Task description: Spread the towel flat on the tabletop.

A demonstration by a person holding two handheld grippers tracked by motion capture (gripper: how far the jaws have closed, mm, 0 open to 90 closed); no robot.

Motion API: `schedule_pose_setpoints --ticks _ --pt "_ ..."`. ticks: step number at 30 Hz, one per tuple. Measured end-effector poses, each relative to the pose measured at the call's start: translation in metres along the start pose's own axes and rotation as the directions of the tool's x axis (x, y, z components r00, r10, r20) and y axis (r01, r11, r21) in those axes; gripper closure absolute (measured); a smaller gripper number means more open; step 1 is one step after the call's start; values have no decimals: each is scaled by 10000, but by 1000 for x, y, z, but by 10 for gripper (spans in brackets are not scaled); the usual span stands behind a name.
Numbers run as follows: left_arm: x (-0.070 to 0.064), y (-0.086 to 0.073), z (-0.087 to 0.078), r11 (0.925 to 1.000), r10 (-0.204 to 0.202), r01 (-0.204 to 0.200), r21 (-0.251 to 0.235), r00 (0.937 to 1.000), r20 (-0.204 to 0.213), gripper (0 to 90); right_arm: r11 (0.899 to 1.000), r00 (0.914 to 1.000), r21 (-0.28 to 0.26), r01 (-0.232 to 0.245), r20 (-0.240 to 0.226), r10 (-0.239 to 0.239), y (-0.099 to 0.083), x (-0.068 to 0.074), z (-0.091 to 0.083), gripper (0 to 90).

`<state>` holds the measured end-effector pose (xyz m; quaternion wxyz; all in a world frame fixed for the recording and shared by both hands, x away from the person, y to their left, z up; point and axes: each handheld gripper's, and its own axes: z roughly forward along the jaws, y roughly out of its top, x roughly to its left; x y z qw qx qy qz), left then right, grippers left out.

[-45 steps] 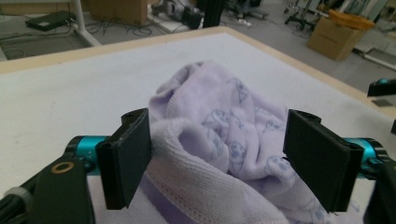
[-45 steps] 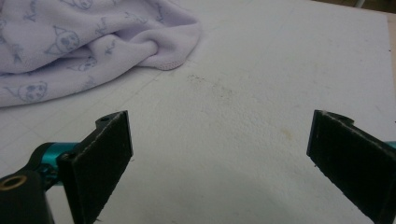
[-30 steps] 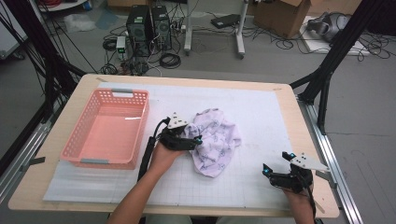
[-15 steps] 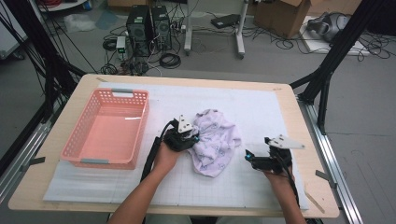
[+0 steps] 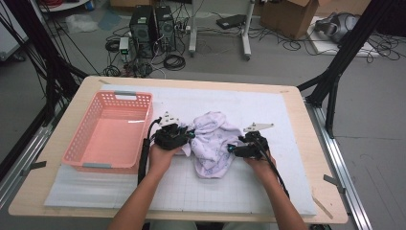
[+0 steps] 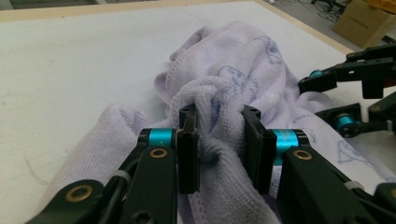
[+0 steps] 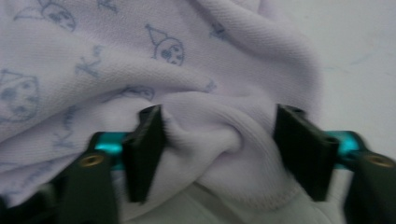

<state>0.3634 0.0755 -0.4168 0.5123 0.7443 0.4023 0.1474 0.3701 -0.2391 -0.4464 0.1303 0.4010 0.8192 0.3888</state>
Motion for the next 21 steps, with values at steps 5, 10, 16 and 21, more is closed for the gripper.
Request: schedule_pose_setpoints --ticks 5,10,16,21 --pt "10 -4 -8 9999 -115 112 -82 9995 -295 702 9979 9984 333 563 -37 -562 4 16 -1 783" --pt "14 -7 -10 9993 -352 351 -107 9993 -139 702 9980 9986 365 524 74 -528 -11 17 -24 800" --pt "7 -7 -2 9993 -240 234 -291 9995 -205 717 9976 9979 -254 642 104 -639 -44 20 -75 799" --pt "18 -7 -3 9918 -1003 992 -802 9949 -103 717 9996 9983 -288 1 588 16 -81 7 -106 799"
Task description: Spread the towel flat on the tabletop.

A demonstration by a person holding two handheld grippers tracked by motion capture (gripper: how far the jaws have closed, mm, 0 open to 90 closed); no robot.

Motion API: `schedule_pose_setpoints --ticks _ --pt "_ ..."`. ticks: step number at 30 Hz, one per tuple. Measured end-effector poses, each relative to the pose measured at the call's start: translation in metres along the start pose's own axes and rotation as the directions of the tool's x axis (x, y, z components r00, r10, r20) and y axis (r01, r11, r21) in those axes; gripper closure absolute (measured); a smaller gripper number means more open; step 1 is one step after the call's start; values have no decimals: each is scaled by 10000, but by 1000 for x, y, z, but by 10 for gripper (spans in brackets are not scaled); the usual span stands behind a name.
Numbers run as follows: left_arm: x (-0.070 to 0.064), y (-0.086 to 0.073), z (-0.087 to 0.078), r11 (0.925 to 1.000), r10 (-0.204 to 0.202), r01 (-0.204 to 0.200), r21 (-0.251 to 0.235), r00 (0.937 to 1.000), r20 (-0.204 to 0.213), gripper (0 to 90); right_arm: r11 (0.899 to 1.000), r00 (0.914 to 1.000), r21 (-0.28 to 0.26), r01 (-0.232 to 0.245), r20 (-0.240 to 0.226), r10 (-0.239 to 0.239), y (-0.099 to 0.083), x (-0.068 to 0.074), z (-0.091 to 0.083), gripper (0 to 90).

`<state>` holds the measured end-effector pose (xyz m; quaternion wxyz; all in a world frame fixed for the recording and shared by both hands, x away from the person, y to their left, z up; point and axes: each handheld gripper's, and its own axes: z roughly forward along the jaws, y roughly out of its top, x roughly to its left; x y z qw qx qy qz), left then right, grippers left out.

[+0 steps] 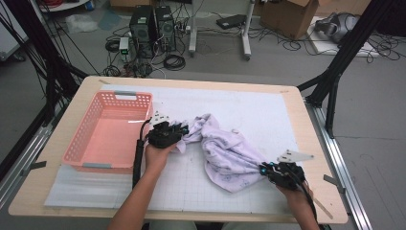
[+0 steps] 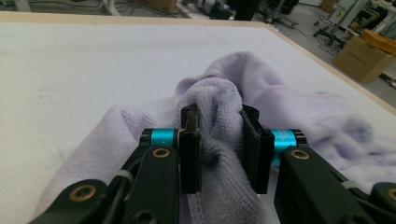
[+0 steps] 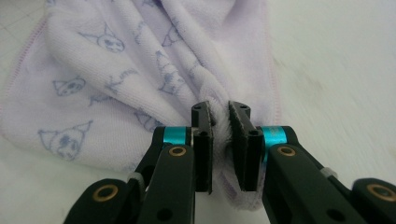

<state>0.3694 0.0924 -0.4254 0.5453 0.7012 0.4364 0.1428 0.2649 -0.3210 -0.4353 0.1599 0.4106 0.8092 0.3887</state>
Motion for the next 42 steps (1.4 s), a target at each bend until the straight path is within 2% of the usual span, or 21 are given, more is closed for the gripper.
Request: schedule_pose_setpoints --ticks 3,5,7,8,9,11,14,18,22,24,25,29,31,32,33,34,35,37,38,40,42 --pt "-2 0 -1 9988 487 -486 42 9987 -154 717 10000 9999 -47 26 151 -25 -16 -3 -17 796" --pt "0 3 -2 9992 360 -366 -165 9989 -311 717 9997 9993 182 134 349 -140 -24 -2 -27 790" --pt "3 6 -1 9992 319 -325 -228 9991 -276 716 9994 9999 317 113 42 -114 -27 -3 -35 748" --pt "3 6 1 9993 218 -222 -291 9996 -160 716 9997 9998 201 163 -101 -161 -27 -2 -38 699" --pt "3 5 3 9994 185 -187 -285 9998 -91 716 9999 9995 -2 166 -262 -166 -25 0 -41 658" --pt "1 3 7 9996 246 -246 -133 9997 -28 717 9978 9987 -488 450 -210 -461 -15 4 -42 564" --pt "-1 2 10 9996 258 -257 -131 9997 17 717 9911 9954 -976 908 -214 -933 10 9 -37 512" --pt "0 3 9 9995 248 -249 -182 9997 -78 717 9822 9881 -1259 1392 -481 -1462 50 12 -14 499" --pt "2 3 8 9993 272 -277 -265 9995 -178 719 9704 9704 -1043 2178 -829 -2268 87 13 23 497" --pt "5 4 10 9993 278 -284 -258 9993 -241 721 9724 9656 -745 2210 -1230 -2289 102 10 40 487" --pt "6 5 11 9995 298 -299 -95 9994 -185 722 9724 9626 -639 2245 -1406 -2315 109 9 49 485" --pt "4 13 15 9988 486 -487 -58 9986 -208 723 9666 9471 -416 2529 -1935 -2561 128 8 76 473" --pt "5 19 19 9986 513 -517 -149 9983 -264 723 9641 9453 -5 2656 -1964 -2606 133 8 92 473" --pt "5 22 20 9985 518 -523 -166 9983 -283 723 9648 9487 285 2615 -1917 -2514 135 7 98 489" --pt "6 24 22 9985 523 -528 -155 9981 -312 723 9648 9501 489 2586 -1931 -2449 137 6 103 578" --pt "7 26 24 9984 552 -555 -77 9979 -335 724 9644 9457 644 2563 -2230 -2364 138 4 106 744" --pt "7 26 25 9985 546 -548 -54 9979 -361 724 9644 9373 642 2566 -2599 -2321 139 3 106 825" --pt "9 23 28 9995 321 -320 72 9992 -235 724 9696 9367 441 2408 -2721 -2203 141 -1 102 854" --pt "10 22 30 9993 299 -294 217 9993 -216 723 9745 9419 332 2220 -2657 -2055 141 -4 97 858" --pt "9 20 33 9991 273 -265 327 9993 -259 708 9820 9569 -78 1886 -2235 -1855 143 -15 86 862" --pt "5 21 35 9995 241 -231 214 9985 -491 601 9886 9755 -418 1444 -1616 -1493 142 -29 76 863"
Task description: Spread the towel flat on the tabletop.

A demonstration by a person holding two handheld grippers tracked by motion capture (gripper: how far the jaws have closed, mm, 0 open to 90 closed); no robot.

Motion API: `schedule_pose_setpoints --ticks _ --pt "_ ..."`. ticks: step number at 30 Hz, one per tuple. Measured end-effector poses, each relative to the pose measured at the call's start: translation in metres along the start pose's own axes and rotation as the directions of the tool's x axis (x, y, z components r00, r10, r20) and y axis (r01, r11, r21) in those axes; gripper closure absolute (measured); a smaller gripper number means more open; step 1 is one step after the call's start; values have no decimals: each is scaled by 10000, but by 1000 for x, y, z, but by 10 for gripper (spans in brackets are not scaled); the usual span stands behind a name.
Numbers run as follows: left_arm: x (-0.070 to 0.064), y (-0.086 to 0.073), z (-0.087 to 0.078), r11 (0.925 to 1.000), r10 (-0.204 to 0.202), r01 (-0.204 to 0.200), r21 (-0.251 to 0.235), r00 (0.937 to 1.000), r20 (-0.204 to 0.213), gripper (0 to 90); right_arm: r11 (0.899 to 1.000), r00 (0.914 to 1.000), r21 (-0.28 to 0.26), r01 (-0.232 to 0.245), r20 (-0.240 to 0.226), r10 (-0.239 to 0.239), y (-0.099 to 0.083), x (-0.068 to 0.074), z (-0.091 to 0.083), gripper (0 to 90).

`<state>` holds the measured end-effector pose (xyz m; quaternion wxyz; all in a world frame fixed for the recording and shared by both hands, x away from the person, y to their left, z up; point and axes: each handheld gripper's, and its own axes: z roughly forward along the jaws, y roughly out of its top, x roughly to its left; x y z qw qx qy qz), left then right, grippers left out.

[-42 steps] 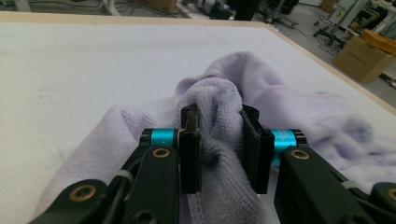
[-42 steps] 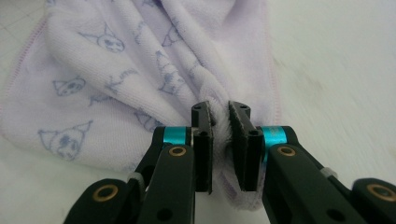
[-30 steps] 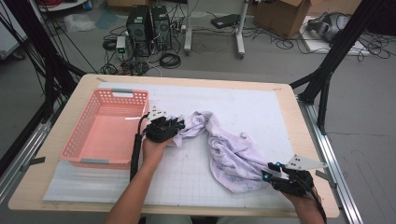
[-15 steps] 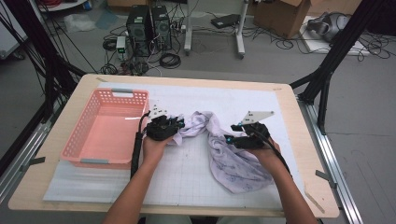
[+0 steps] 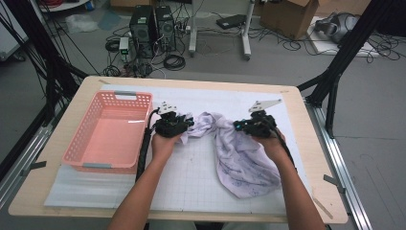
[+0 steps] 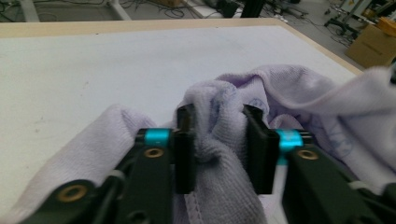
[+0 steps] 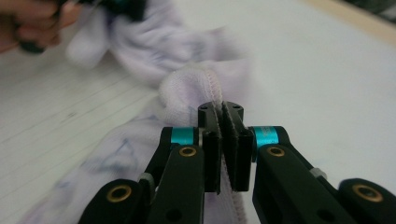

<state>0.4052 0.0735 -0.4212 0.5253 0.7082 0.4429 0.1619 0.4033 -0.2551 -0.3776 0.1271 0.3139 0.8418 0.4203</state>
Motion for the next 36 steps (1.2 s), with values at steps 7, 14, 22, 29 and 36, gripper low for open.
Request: schedule_pose_setpoints --ticks 7,14,22,29,36 --pt "-10 2 0 9989 456 -461 -125 9981 -416 368 9809 9463 -1125 -1589 2659 1838 -18 -40 -35 860" --pt "-18 3 -3 9961 874 -876 -126 9960 -173 321 9544 8185 -780 -2882 4972 2878 -40 -68 -43 856" --pt "-40 0 -17 9945 953 -907 -534 9912 921 354 9428 7928 -1470 -2992 5115 3314 -58 -62 -59 629" --pt "-76 -8 -3 9933 1050 -1140 191 9588 2638 427 9637 8465 -1459 -2236 4611 2663 -65 -36 -80 596" --pt "-108 -25 32 9802 1000 -1442 1353 9518 2901 307 9729 8654 -1290 -1917 4453 2296 -90 -14 -91 550"
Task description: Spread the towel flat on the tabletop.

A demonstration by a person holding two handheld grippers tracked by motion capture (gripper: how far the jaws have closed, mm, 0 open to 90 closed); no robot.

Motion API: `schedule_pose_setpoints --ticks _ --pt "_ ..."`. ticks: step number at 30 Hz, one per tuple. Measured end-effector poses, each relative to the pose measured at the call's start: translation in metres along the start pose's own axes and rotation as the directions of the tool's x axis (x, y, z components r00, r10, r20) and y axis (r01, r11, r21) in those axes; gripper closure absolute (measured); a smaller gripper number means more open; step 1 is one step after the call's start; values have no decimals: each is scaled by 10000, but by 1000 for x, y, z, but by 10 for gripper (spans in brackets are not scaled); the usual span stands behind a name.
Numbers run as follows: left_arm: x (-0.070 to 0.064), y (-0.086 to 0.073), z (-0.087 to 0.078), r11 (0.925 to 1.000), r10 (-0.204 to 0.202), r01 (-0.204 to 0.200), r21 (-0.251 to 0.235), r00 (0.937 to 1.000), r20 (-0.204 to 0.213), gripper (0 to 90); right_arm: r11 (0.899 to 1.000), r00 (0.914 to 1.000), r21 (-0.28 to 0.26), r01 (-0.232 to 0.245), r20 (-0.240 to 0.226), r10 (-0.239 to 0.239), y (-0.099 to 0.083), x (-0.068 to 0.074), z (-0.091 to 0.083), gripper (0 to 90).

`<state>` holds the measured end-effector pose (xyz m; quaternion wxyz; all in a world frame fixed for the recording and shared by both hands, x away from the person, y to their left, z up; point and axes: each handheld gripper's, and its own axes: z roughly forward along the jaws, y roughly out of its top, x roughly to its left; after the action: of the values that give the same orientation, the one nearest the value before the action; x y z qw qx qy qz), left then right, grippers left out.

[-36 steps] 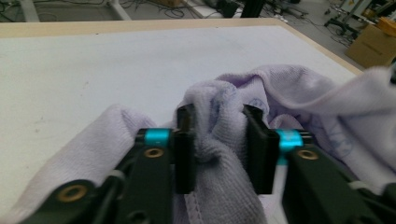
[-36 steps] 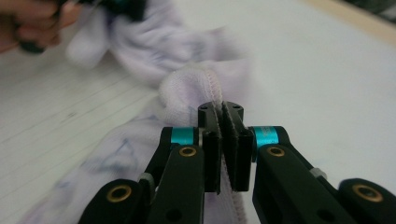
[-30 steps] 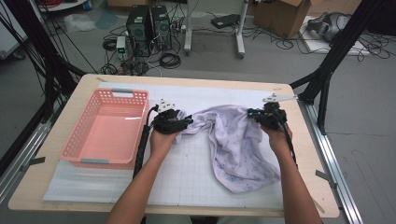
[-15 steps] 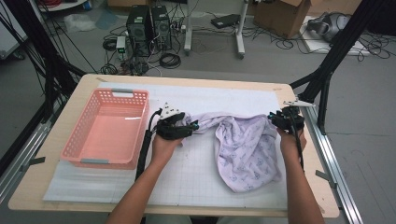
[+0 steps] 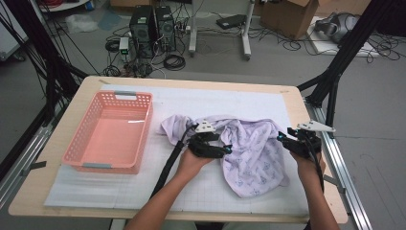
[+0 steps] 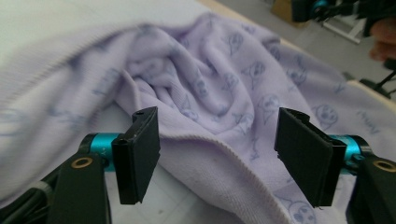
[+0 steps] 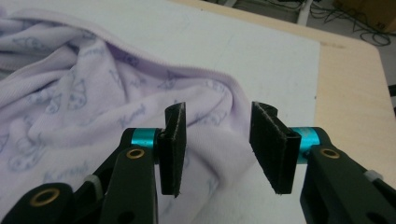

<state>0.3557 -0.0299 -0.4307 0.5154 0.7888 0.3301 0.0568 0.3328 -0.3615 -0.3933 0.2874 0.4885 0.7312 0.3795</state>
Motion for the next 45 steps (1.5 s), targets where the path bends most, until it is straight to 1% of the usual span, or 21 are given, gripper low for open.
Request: schedule_pose_setpoints --ticks 6,9,11,12,13,14,15,16,17,18,19,22,27,30,34,35,38,40,43,44,45 --pt "-4 -10 25 9932 381 -314 1119 9976 -583 314 9984 9977 -253 -497 -474 484 -22 -2 -12 480" --pt "-7 -9 28 9896 631 -519 1344 9947 -807 330 9984 9973 -279 -499 -556 483 -32 -1 -13 403" --pt "-12 -8 29 9792 1388 -1191 1643 9837 -1142 380 9980 9965 -277 -564 -635 545 -39 -2 -12 383" --pt "-14 -8 29 9702 1891 -1634 1790 9723 -1373 435 9977 9960 -284 -620 -657 600 -40 -1 -12 382" --pt "-15 -8 28 9600 2345 -2060 1898 9616 -1427 531 9975 9958 -313 -637 -686 614 -42 -1 -12 380" --pt "-14 -7 25 9504 2684 -2375 2009 9526 -1435 686 9970 9952 -345 -689 -715 663 -44 0 -12 379" --pt "-12 -5 20 9449 2914 -2561 2037 9417 -1679 822 9969 9948 -383 -689 -780 657 -45 0 -12 379" --pt "-7 -3 14 9480 2923 -2556 1895 9349 -2012 834 9970 9948 -376 -675 -794 643 -46 1 -13 379" --pt "0 -1 6 9642 2496 -2198 1480 9409 -2287 839 9969 9944 -371 -687 -824 655 -47 2 -13 380" --pt "10 0 -3 9804 1891 -1694 1001 9518 -2415 839 9967 9941 -388 -714 -851 679 -48 2 -13 379" --pt "19 1 -10 9907 1312 -1177 681 9592 -2503 840 9967 9937 -357 -731 -874 697 -50 1 -13 381" --pt "38 -3 -29 9980 625 -571 276 9600 -2728 841 9968 9929 -244 -757 -933 731 -53 2 -11 382" --pt "58 -10 -50 9993 177 -264 -261 9570 -2897 841 9970 9917 -256 -724 -1081 693 -55 3 -11 382" --pt "68 -9 -61 9958 -355 52 -918 9429 -3313 841 9964 9909 -420 -740 -1155 687 -55 3 -12 382" --pt "81 -7 -71 9892 -868 296 -1436 9076 -4107 842 9956 9909 -432 -828 -1098 777 -58 2 -11 382" --pt "82 -7 -72 9884 -965 377 -1472 9041 -4163 843 9952 9907 -437 -880 -1076 829 -60 2 -10 383" --pt "79 -8 -73 9910 -966 527 -1228 9177 -3853 796 9951 9896 -167 -970 -1080 947 -63 1 -8 383" --pt "74 -8 -75 9874 -1220 772 -1380 9269 -3550 553 9953 9902 -240 -934 -1068 904 -63 0 -7 384" --pt "60 -11 -79 9903 -569 79 -1388 9341 -3525 435 9950 9895 -245 -967 -1106 934 -62 1 -6 385" --pt "56 -11 -82 9913 -323 -131 -1310 9404 -3386 429 9949 9893 -227 -979 -1106 949 -62 1 -6 384" --pt "52 -12 -84 9915 -89 -351 -1256 9425 -3340 429 9950 9896 -234 -974 -1087 943 -63 2 -7 385"
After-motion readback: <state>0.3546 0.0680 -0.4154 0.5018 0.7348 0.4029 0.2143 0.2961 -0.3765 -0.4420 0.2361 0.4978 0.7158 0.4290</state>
